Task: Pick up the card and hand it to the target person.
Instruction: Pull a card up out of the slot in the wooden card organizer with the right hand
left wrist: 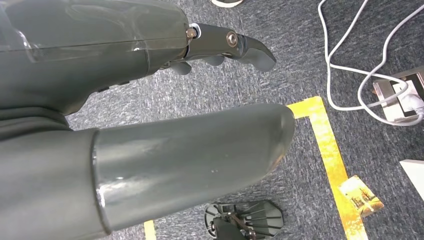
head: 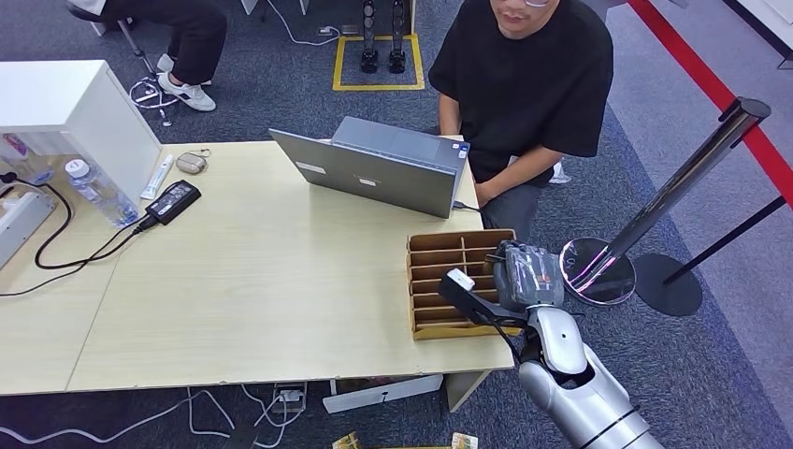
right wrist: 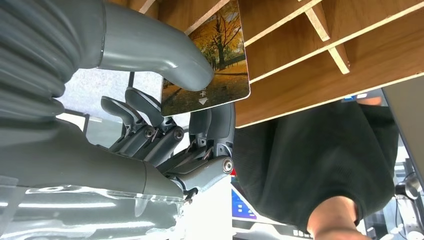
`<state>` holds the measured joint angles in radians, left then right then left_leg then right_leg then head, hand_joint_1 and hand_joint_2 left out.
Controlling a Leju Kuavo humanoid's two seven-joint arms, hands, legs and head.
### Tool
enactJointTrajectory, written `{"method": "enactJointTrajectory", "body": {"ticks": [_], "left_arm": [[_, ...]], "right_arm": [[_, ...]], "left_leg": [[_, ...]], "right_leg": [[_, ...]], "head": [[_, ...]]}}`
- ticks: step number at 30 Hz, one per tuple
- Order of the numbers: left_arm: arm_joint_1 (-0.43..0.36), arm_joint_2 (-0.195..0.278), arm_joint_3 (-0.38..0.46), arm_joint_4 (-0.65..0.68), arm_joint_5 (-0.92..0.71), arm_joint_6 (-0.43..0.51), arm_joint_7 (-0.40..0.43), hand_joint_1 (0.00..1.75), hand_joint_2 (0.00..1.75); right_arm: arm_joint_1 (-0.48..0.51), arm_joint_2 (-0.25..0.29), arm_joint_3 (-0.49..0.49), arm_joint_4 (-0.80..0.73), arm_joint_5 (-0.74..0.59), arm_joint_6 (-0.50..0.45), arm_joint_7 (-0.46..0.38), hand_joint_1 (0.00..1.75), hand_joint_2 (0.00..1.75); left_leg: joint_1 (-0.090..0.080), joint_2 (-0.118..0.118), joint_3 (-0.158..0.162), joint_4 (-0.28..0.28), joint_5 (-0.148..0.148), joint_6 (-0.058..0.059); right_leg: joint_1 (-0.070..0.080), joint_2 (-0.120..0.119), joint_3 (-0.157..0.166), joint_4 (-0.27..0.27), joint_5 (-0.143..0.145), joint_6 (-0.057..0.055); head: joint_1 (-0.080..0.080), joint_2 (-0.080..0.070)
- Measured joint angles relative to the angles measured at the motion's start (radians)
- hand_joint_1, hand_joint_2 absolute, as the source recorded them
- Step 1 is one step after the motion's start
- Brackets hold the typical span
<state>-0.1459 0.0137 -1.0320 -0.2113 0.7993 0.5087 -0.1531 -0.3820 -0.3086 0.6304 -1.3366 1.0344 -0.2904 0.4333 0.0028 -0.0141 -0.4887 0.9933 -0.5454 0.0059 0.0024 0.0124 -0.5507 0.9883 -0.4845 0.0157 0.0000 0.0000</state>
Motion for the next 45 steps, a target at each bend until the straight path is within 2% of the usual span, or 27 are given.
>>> {"method": "enactJointTrajectory", "body": {"ticks": [13,21,31,45], "left_arm": [[0.004,0.0,0.009,0.001,0.006,0.001,-0.015,0.0,0.0],[0.001,-0.002,0.006,0.001,0.004,-0.003,-0.016,0.0,0.0],[-0.014,-0.001,-0.015,0.002,-0.014,-0.015,-0.002,0.0,0.0],[-0.042,0.0,-0.049,0.005,-0.046,-0.035,0.022,0.0,0.0]], "right_arm": [[-0.017,-0.065,-0.069,-0.26,-0.02,0.026,-0.011,1.62,1.75],[-0.064,-0.084,-0.085,-0.293,-0.026,0.037,-0.026,1.59,1.75],[-0.216,-0.085,-0.054,-0.161,-0.037,0.078,-0.056,1.62,1.75],[-0.45,-0.039,0.05,0.231,-0.067,0.14,-0.102,1.64,1.75]], "left_leg": [[-0.001,0.0,-0.002,0.002,0.0,0.0],[-0.001,0.0,-0.002,0.002,0.0,0.0],[-0.001,0.002,-0.002,0.001,0.001,0.0],[0.0,0.002,0.0,-0.001,0.001,0.0]], "right_leg": [[-0.001,0.0,-0.003,0.002,-0.001,0.0],[-0.001,0.0,-0.002,0.002,0.0,0.0],[-0.001,0.002,-0.003,0.002,0.001,0.0],[0.0,0.002,0.0,-0.001,0.002,0.0]], "head": [[0.0,0.0],[0.0,0.0],[0.0,0.0],[0.0,0.0]]}}
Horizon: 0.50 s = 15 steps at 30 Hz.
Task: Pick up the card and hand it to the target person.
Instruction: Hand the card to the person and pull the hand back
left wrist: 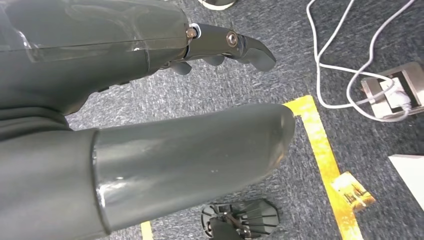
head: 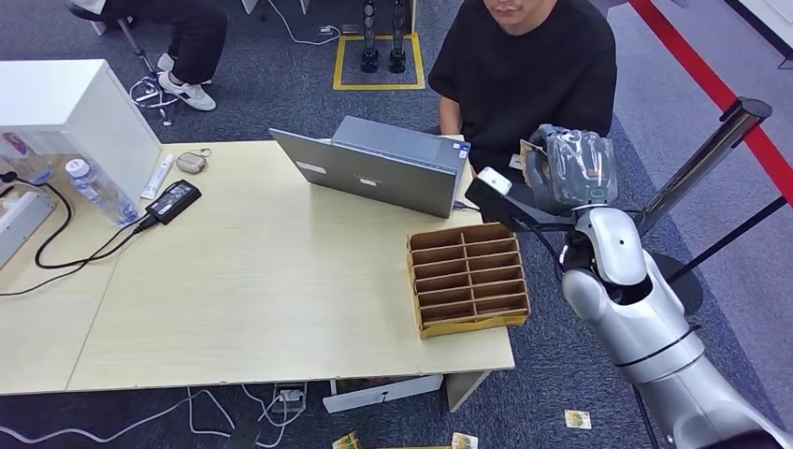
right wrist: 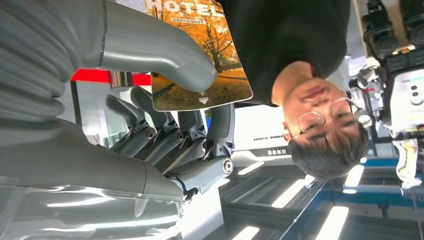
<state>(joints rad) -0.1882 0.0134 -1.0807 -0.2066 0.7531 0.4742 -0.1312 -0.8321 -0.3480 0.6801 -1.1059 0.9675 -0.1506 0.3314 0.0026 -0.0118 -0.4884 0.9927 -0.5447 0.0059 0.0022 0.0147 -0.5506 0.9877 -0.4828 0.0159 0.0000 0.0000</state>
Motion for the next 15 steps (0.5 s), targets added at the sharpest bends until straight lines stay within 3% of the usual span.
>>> {"method": "enactJointTrajectory", "body": {"ticks": [6,15], "left_arm": [[-0.008,-0.001,-0.012,0.0,-0.01,-0.008,0.008,0.0,0.0],[-0.015,-0.001,-0.018,0.0,-0.016,-0.013,0.01,0.0,0.0]], "right_arm": [[-0.047,0.022,0.029,0.154,0.0,-0.022,-0.016,1.63,1.75],[-0.046,0.019,0.052,0.251,0.025,-0.037,-0.012,1.56,1.75]], "left_leg": [[0.0,-0.001,0.0,-0.001,0.0,0.0],[0.0,-0.003,0.0,-0.001,0.0,0.0]], "right_leg": [[0.0,-0.001,0.001,-0.001,0.0,0.0],[0.0,-0.003,0.001,-0.001,0.0,0.0]], "head": [[0.0,0.0],[0.0,0.0]]}}
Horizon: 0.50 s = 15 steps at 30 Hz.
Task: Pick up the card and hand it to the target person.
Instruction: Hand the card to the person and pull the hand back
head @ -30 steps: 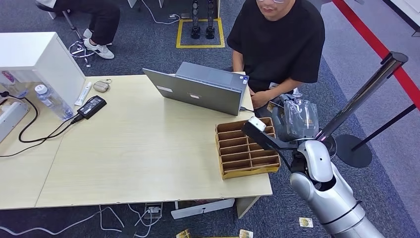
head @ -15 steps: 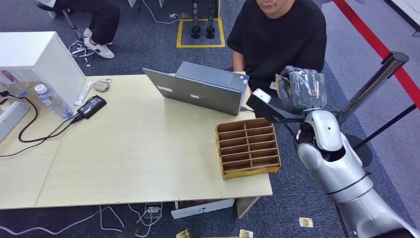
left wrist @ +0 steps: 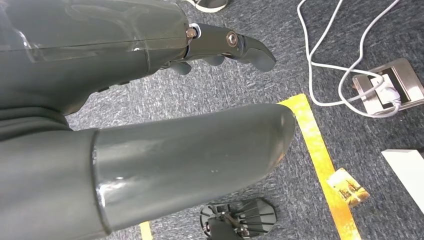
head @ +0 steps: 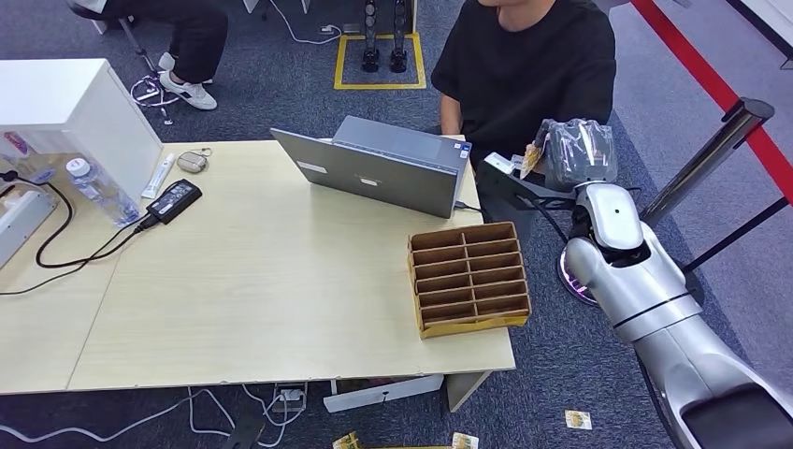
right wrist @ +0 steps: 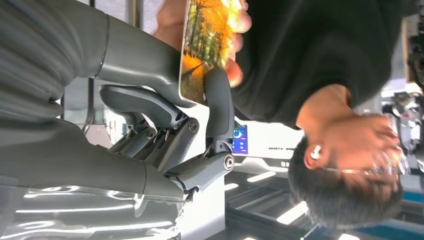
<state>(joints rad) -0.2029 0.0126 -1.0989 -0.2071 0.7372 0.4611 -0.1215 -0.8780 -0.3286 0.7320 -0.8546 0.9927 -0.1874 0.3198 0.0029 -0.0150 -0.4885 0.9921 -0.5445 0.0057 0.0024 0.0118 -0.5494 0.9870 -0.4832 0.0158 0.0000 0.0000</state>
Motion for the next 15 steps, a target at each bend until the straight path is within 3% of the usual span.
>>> {"method": "enactJointTrajectory", "body": {"ticks": [15], "left_arm": [[-0.001,0.001,-0.004,0.002,-0.003,-0.004,0.0,0.0,0.0]], "right_arm": [[0.024,-0.014,0.002,0.009,0.004,0.013,0.016,1.5,1.75]], "left_leg": [[0.0,-0.001,-0.001,0.001,0.0,0.0]], "right_leg": [[0.0,-0.001,-0.001,0.001,-0.001,0.0]], "head": [[0.0,0.0]]}}
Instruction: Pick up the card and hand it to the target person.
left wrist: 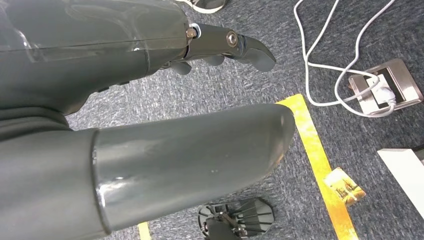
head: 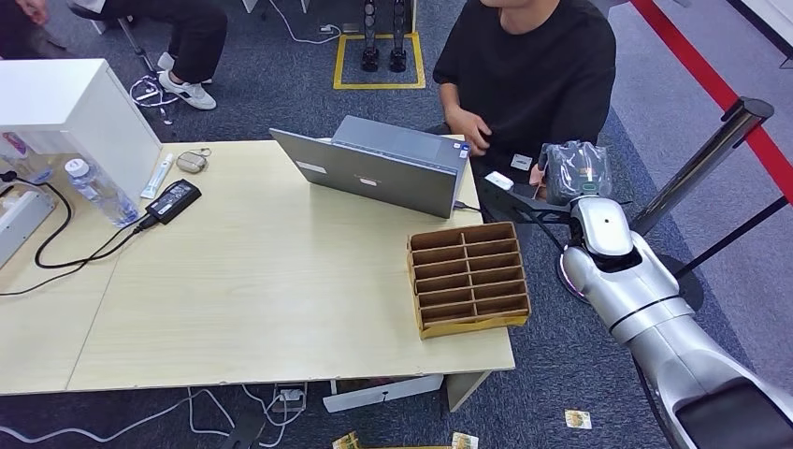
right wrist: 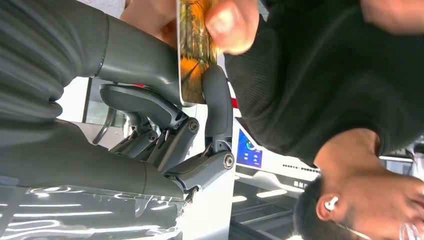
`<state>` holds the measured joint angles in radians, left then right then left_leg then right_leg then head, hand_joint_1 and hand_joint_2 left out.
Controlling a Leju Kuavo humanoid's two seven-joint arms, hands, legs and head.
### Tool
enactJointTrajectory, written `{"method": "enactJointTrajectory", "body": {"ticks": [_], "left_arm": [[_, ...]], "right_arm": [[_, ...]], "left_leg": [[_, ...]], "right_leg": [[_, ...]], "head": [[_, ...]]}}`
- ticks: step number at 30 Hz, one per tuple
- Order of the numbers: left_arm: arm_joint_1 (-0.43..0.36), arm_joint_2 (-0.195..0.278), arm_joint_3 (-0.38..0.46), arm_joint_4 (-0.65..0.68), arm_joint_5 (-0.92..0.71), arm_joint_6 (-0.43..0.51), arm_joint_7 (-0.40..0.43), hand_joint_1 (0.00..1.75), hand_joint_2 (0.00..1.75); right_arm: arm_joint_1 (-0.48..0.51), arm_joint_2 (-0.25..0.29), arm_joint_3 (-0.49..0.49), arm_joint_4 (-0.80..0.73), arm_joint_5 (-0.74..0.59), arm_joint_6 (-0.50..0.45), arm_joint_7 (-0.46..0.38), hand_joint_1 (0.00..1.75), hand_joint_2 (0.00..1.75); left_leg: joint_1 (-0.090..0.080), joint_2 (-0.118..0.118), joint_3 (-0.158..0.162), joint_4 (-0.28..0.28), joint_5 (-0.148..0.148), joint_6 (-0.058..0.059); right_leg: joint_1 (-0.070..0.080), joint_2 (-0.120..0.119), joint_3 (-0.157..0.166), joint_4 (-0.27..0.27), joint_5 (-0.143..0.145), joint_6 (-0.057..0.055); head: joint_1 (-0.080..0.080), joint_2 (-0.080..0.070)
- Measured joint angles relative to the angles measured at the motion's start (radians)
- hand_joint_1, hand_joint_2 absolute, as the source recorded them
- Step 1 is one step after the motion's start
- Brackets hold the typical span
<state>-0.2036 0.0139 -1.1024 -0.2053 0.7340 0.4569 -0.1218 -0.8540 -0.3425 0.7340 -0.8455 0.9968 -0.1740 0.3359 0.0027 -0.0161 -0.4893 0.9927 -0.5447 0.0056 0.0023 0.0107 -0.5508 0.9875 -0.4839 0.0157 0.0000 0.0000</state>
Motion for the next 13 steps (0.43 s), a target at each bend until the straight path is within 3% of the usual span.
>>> {"method": "enactJointTrajectory", "body": {"ticks": [2,3,7,10,13], "left_arm": [[0.0,0.001,0.0,0.0,0.0,0.001,0.003,0.0,0.0],[0.0,0.001,-0.001,0.0,0.0,0.002,0.003,0.0,0.0],[0.0,0.001,0.004,-0.001,0.004,0.003,0.001,0.0,0.0],[0.0,0.001,0.003,-0.001,0.003,0.002,0.002,0.0,0.0],[0.002,-0.001,0.002,0.0,0.002,0.002,0.004,0.0,0.0]], "right_arm": [[0.002,-0.001,-0.004,0.0,-0.004,0.001,0.002,1.47,1.75],[0.002,-0.002,-0.006,0.0,-0.006,0.002,0.003,1.36,1.75],[0.001,-0.008,-0.008,-0.009,-0.01,0.011,0.003,0.27,1.75],[0.004,-0.008,-0.008,-0.01,-0.01,0.011,0.004,0.02,1.75],[0.009,-0.01,-0.006,-0.013,-0.006,0.006,0.008,0.0,1.75]], "left_leg": [[0.0,0.0,0.0,0.0,0.0,0.0],[0.0,0.0,0.0,0.0,0.0,0.0],[0.0,0.0,-0.001,0.001,-0.001,0.0],[0.0,0.0,-0.001,0.001,0.0,0.0],[0.0,0.0,-0.001,0.001,0.0,0.0]], "right_leg": [[0.0,0.0,0.0,0.0,0.0,0.0],[0.0,0.0,0.0,0.0,0.0,0.0],[0.0,0.0,-0.001,0.001,-0.001,0.0],[0.0,0.0,-0.001,0.0,0.0,0.0],[0.0,0.0,-0.001,0.001,0.0,0.0]], "head": [[0.0,0.0],[0.0,0.0],[0.0,0.0],[0.0,0.0],[0.0,0.0]]}}
